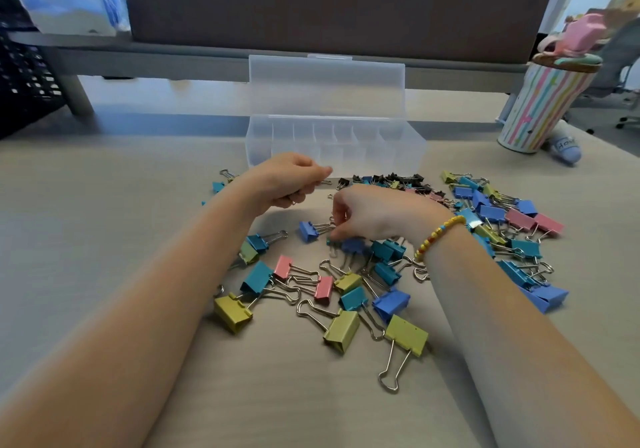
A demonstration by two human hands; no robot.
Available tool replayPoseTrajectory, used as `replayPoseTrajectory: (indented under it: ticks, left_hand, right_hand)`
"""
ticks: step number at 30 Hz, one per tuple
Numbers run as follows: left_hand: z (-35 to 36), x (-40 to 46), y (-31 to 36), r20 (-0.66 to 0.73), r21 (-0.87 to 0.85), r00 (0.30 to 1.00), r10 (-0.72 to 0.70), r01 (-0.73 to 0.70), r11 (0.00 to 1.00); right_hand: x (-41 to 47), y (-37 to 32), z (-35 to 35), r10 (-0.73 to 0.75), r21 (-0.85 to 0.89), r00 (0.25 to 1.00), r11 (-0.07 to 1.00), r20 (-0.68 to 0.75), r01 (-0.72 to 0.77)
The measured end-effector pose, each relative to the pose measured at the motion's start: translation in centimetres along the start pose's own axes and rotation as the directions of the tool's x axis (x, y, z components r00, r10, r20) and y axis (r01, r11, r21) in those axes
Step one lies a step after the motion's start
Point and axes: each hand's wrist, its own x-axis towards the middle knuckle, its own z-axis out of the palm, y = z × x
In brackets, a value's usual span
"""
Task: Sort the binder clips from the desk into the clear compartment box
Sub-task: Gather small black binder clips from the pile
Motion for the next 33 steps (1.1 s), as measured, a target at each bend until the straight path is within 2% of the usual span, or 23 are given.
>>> replayPoseTrajectory:
  ticks: [4, 9, 14, 16, 19, 22, 25, 29, 33]
  left_hand:
    - [0.5, 0.2, 0.1, 0.018, 0.369, 1.000, -0.025, 0.016, 0.929]
    - [0.0, -0.3, 0.3, 0.207, 0.674, 0.963, -0.172, -0.013, 0.738]
    - [-0.9, -0.6, 0.6, 0.315, 0.717, 0.915, -0.252, -0.055, 0.695]
    - [-0.8, -0.4, 0.3, 0.283, 0.708, 0.940, -0.190, -0.071, 0.703]
    - [0.1, 0.1, -0.1, 0.149, 0.676, 0.988, 0.028, -0.122, 0.727]
    - [0.9, 0.3, -0.3, 0.036, 0.681, 0.982, 0.185, -0.160, 0.715]
    - [1.2, 0.6, -0.8, 0.002, 0.730, 0.975, 0.224, -0.154, 0.665]
    - [1.2, 0.9, -1.3, 0.005, 0.815, 0.980, 0.201, -0.121, 0.567]
    - [1.1, 1.0, -1.2, -0.004, 0.853, 0.975, 0.222, -0.113, 0.510]
  right_hand:
    - [1.0, 0.6, 0.5, 0.032, 0.047, 0.989, 0.999, -0.141, -0.025]
    - [1.8, 1.4, 0.9, 0.093, 0.160, 0.966, 0.986, -0.241, -0.055]
    - [2.2, 1.9, 1.1, 0.167, 0.206, 0.925, 0.973, -0.342, -0.099]
    - [1.9, 2.2, 0.8, 0.170, 0.243, 0.922, 0.966, -0.349, -0.087]
    - [1.5, 2.4, 0.4, 0.112, 0.226, 0.954, 0.973, -0.278, -0.048]
    - [1.4, 2.2, 0.5, 0.062, 0.161, 0.976, 0.987, -0.210, -0.028]
    - [1.5, 1.9, 0.6, 0.030, 0.142, 0.980, 0.990, -0.197, -0.002]
    - [1.5, 1.7, 0.7, -0.004, 0.106, 0.976, 0.994, -0.217, 0.028]
    - [1.4, 1.4, 0.6, -0.055, 0.063, 0.980, 0.996, -0.194, 0.068]
